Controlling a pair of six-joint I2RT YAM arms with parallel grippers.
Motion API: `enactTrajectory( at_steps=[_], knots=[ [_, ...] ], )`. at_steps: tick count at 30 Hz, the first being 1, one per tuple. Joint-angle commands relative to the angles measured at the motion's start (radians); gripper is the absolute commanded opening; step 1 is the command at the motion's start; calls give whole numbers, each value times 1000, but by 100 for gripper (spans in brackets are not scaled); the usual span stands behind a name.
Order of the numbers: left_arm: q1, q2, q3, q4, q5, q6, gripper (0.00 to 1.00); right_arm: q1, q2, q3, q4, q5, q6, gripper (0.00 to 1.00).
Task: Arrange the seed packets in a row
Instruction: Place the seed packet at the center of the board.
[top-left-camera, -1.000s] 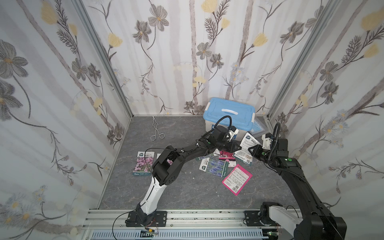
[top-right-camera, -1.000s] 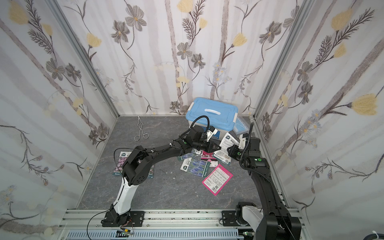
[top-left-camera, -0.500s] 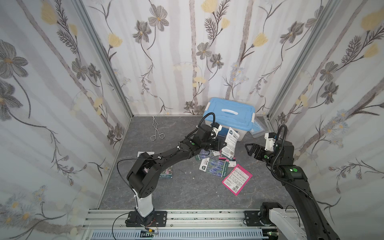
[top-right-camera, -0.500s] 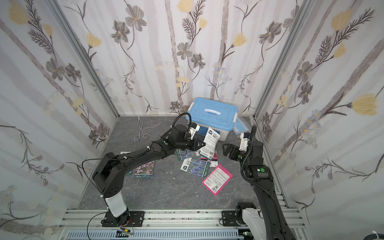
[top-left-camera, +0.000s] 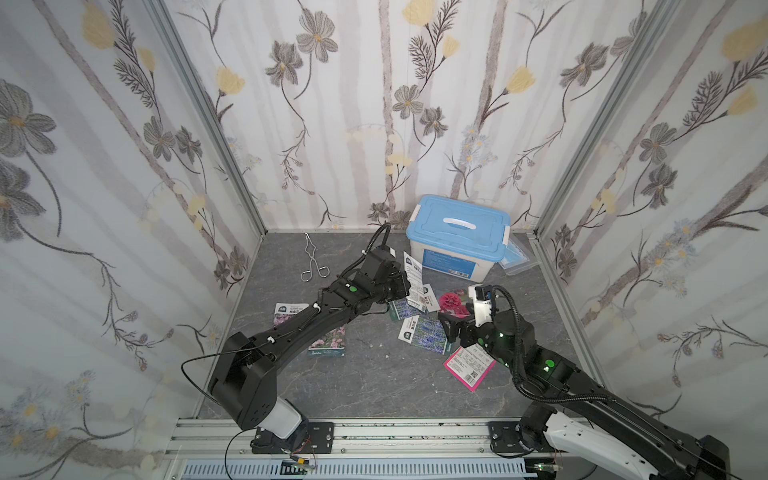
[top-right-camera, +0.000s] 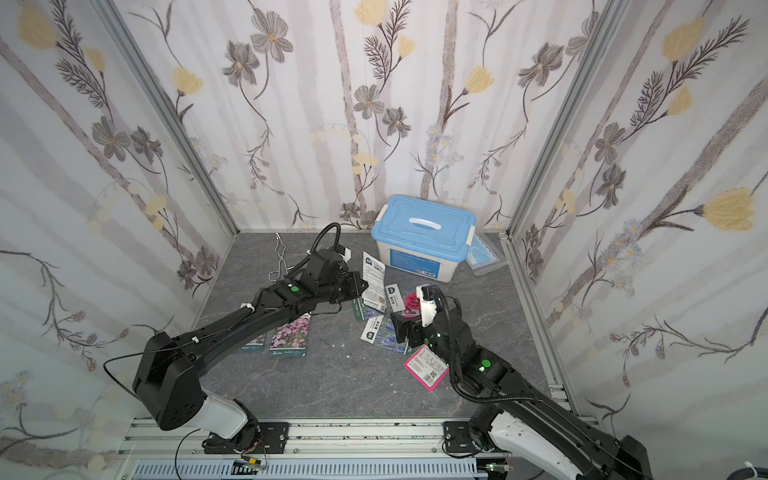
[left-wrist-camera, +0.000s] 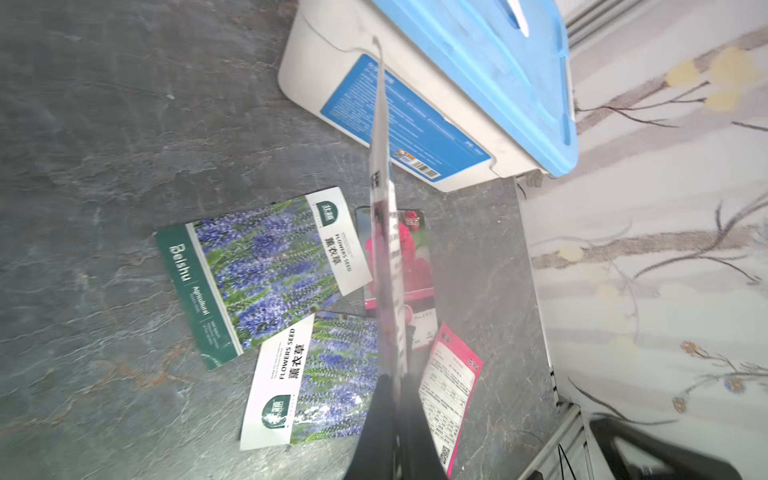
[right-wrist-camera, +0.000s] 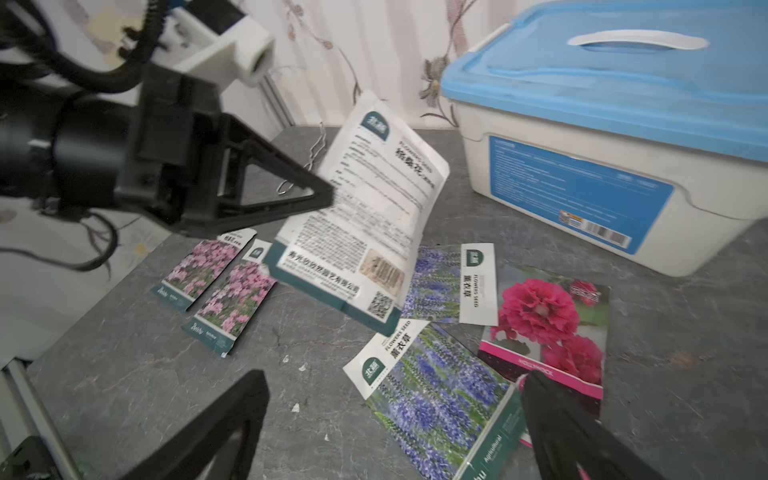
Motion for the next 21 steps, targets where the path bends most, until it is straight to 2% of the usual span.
enactTrajectory(
  at_steps=[1, 3, 8, 18, 21],
  knots=[
    [4, 8, 25, -63, -56, -43, 0, 123, 86, -23, 241, 237, -96, 89],
    [5, 14, 33, -70, -55, -51, 0, 171, 155, -34, 325, 285, -120, 82],
    [10, 21, 71, -104, -39, -55, 0, 188, 305, -41, 504, 268, -137, 70],
    [24, 19, 79, -121, -13, -50, 0, 204, 560, 54, 667, 274, -214, 62],
    [25, 14, 82, -122, -11, -49, 0, 202, 597, 81, 690, 294, -235, 56]
  ],
)
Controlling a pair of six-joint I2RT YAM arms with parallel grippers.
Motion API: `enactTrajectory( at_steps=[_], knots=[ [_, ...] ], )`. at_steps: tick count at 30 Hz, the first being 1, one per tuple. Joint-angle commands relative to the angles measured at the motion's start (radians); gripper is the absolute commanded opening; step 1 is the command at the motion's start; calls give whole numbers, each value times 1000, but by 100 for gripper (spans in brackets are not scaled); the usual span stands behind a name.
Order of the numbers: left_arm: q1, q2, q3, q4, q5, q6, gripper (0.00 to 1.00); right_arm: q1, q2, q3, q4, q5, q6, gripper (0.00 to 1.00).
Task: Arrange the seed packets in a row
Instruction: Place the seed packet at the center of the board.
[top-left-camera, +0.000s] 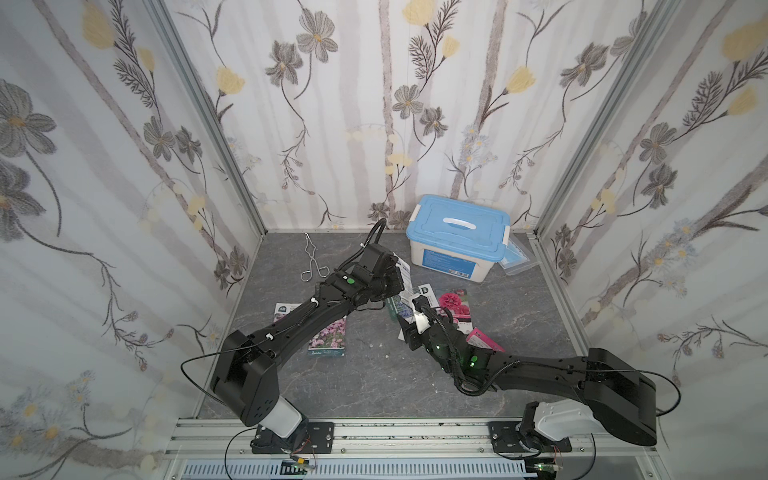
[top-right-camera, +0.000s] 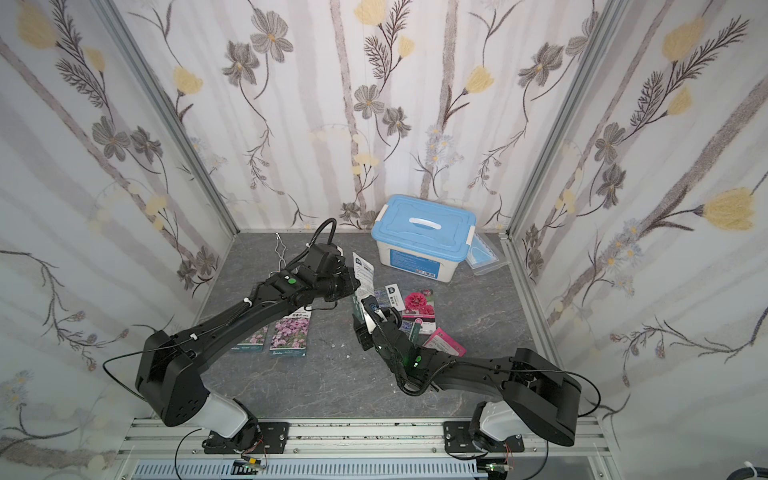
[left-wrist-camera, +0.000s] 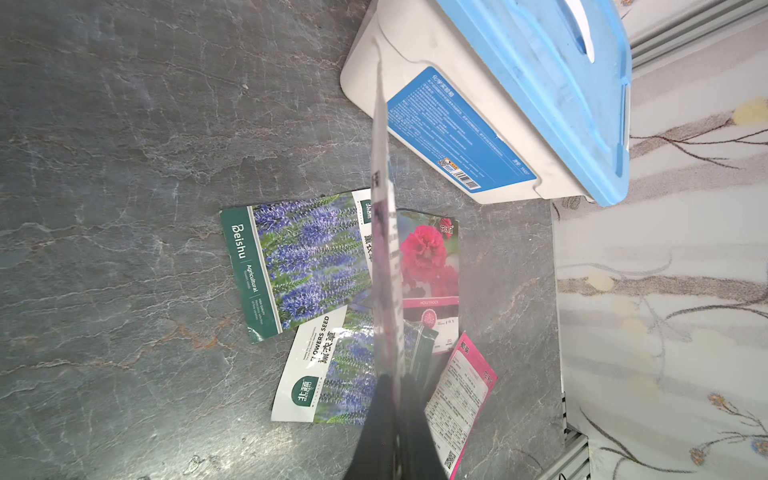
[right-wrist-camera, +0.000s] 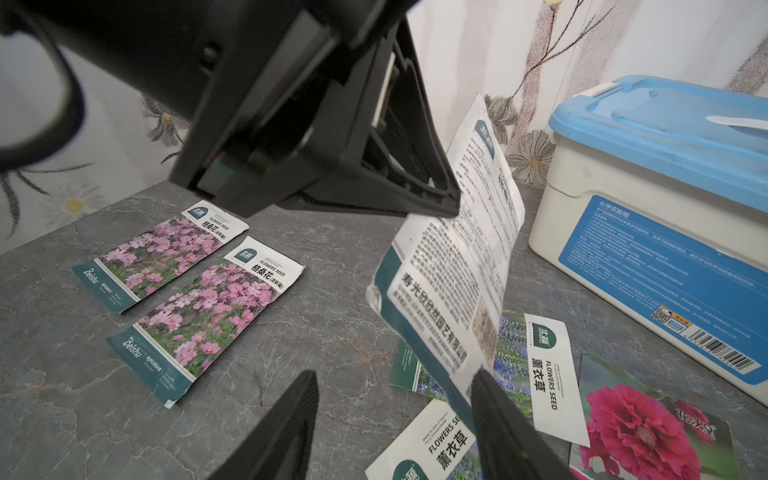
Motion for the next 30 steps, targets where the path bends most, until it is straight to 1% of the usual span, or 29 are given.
enactTrajectory(
  at_steps=[1, 3, 6, 12, 18, 19, 20, 23, 25, 26, 27, 28, 29, 30],
  knots=[
    [1, -7, 10, -1, 9, -4, 0, -3, 27, 32, 105, 54, -46, 52],
    [1, -7, 10, -2, 11, -5, 0, -11, 75, 42, 114, 62, -50, 47],
    [1, -11, 12, -7, 14, -6, 0, -19, 97, 46, 142, 76, -50, 35],
    [2, -17, 10, -7, 7, -11, 0, -27, 125, 54, 160, 67, -34, 0],
    [3, -10, 15, 10, 12, -25, 0, -26, 122, 43, 181, 70, -29, 0],
    [3, -12, 16, 13, 12, -26, 5, -25, 116, 38, 183, 73, -25, 0],
    [2, -12, 19, 13, 10, -27, 19, -25, 106, 31, 186, 77, -19, 0],
    [8, -23, 42, 11, 8, -21, 50, -25, 64, -11, 202, 80, 1, 0],
    [14, -44, 52, 13, -6, -17, 68, -25, 40, -41, 201, 81, 18, 0],
    [20, -56, 57, 16, -18, -18, 81, -26, -5, -59, 199, 82, 33, 0],
    [21, -66, 64, 20, -24, -13, 89, -29, -27, -75, 197, 80, 48, 0],
    [25, -74, 72, 17, -26, -6, 97, -35, -55, -99, 193, 69, 66, 0],
    [29, -84, 80, 14, -27, -1, 100, -45, -88, -122, 183, 52, 90, 0],
    [36, -92, 80, 19, -20, 2, 100, -56, -120, -144, 175, 32, 111, 0]
  ],
)
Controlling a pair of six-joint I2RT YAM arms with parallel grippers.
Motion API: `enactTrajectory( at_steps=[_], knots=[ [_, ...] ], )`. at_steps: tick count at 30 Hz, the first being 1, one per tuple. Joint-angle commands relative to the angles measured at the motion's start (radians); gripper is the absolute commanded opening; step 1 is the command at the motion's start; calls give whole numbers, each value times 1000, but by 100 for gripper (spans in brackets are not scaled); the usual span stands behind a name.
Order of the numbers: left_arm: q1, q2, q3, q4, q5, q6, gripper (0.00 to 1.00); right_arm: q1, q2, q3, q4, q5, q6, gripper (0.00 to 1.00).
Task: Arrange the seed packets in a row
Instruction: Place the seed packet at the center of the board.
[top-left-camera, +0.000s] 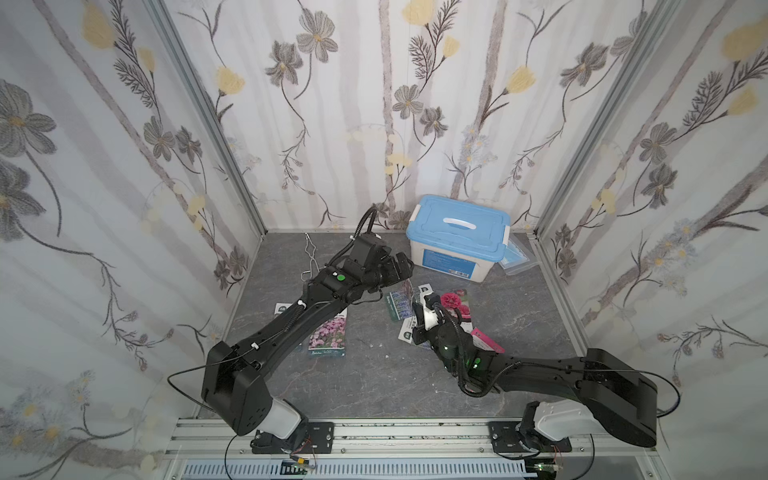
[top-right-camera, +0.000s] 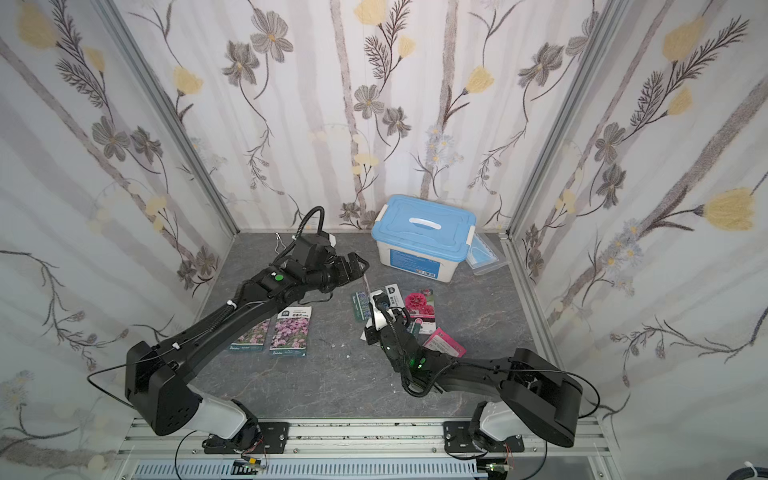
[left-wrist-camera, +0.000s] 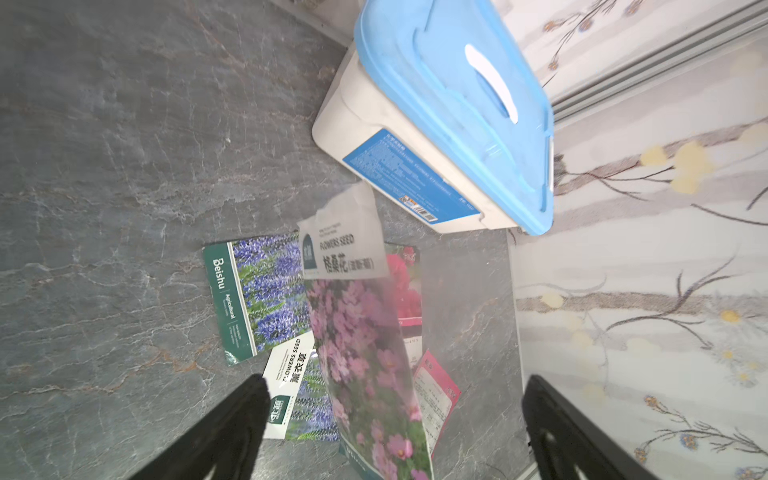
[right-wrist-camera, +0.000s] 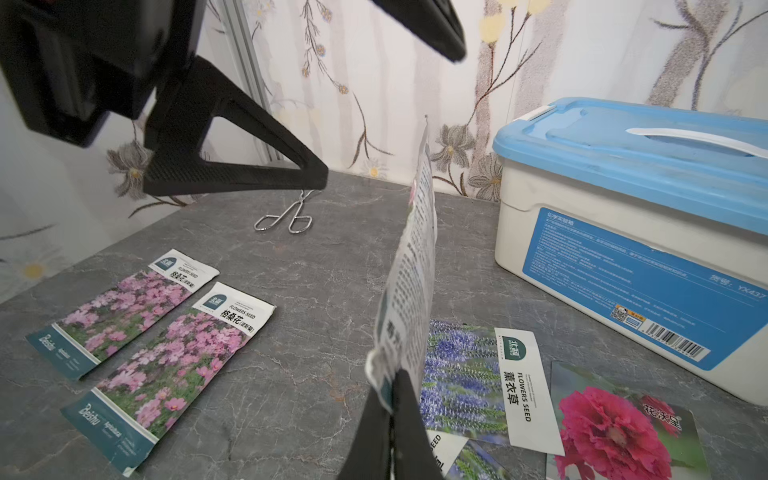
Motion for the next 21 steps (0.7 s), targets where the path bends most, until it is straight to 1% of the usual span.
enactTrajectory(
  at_steps=[1, 3, 5, 9, 11, 14, 16, 21],
  knots=[
    [18, -31, 3, 29, -5, 14, 100, -34, -88, -58, 17, -58, 97, 0],
    [35, -60, -27, 53, 8, 17, 100, -79, -170, -100, -5, -155, 150, 0],
    [54, -95, -79, 93, 24, 6, 100, -138, -248, -131, -30, -288, 210, 0],
    [67, -155, -208, 242, 69, -35, 97, -207, -361, -145, -70, -432, 302, 0],
    [66, -171, -277, 342, 98, -72, 94, -252, -414, -151, -72, -484, 381, 0],
    [66, -181, -357, 485, 129, -133, 92, -328, -461, -157, -49, -576, 494, 0],
    [64, -176, -392, 564, 146, -174, 91, -355, -475, -154, -31, -615, 555, 0],
    [49, -132, -452, 775, 183, -270, 89, -405, -445, -121, 13, -698, 688, 0]
  ],
)
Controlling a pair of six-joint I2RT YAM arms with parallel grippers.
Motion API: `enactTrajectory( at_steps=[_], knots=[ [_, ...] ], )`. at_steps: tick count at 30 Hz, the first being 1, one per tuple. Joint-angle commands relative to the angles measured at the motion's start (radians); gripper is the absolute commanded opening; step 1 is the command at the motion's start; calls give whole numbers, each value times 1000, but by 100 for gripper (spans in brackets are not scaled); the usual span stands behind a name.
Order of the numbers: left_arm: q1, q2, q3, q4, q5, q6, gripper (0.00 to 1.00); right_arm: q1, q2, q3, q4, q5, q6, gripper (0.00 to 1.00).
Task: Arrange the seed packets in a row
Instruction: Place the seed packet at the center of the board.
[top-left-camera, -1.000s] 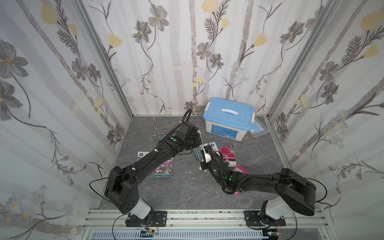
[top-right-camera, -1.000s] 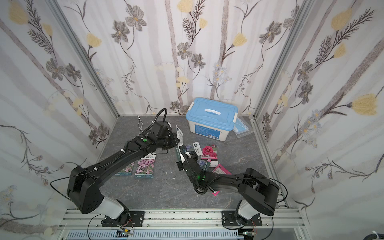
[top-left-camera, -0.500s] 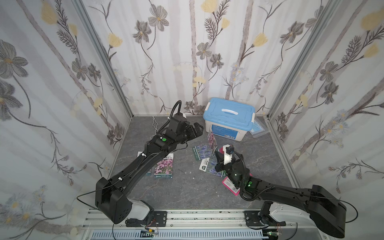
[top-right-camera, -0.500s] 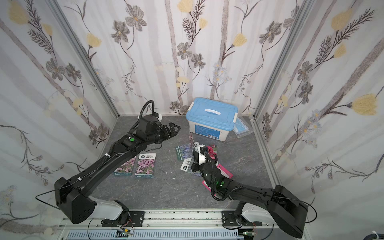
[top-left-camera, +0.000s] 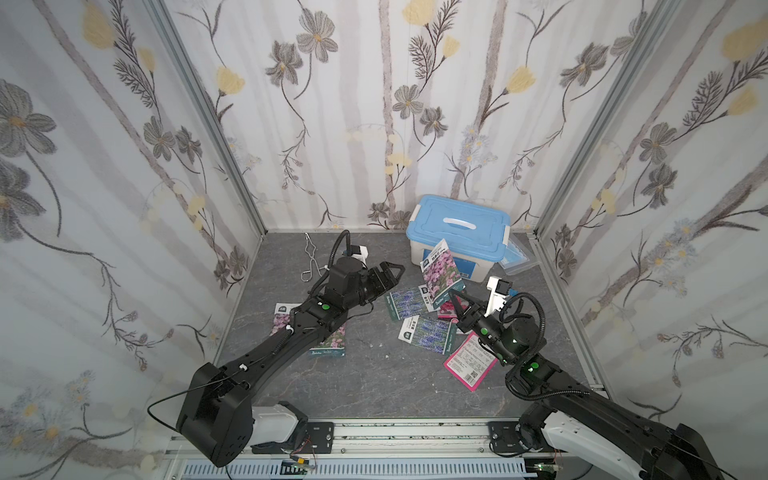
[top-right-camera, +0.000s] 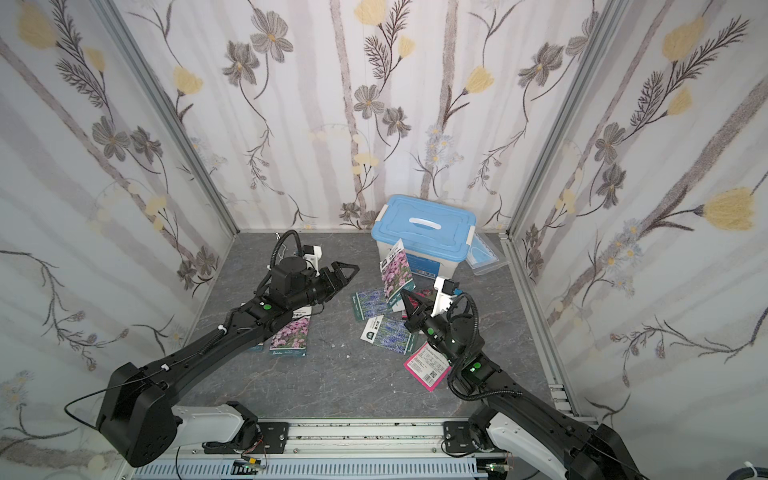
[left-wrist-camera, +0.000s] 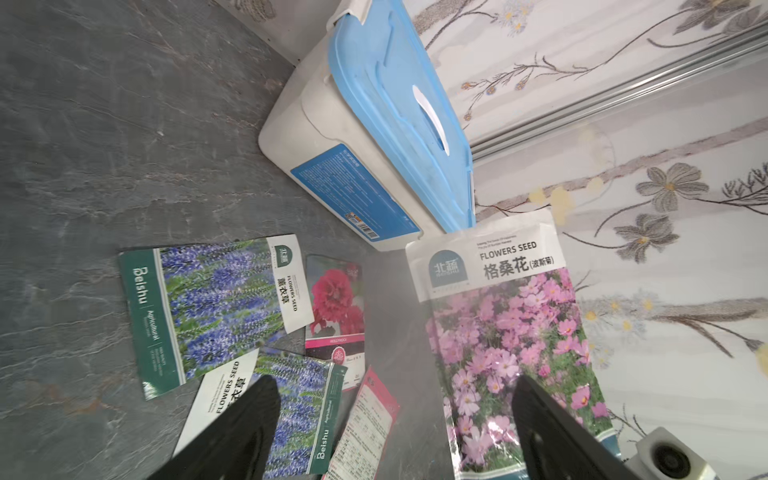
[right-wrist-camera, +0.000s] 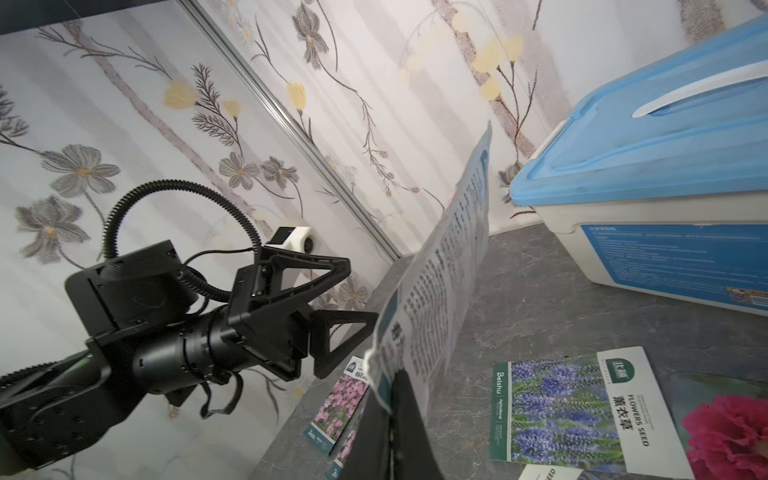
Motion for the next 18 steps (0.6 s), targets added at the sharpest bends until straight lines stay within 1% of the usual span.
enactTrajectory(
  at_steps=[1, 8, 15, 18],
  knots=[
    [-11, 28, -21, 246, 39, -93, 89, -26, 23, 16, 78, -99, 157, 0],
    [-32, 137, -40, 503, 91, -194, 85, -59, 85, 36, 168, -148, 269, 0],
    [-52, 228, -26, 645, 109, -252, 82, -63, 130, 45, 223, -169, 317, 0],
    [-62, 256, -14, 687, 114, -270, 76, -64, 140, 44, 234, -167, 324, 0]
  ],
)
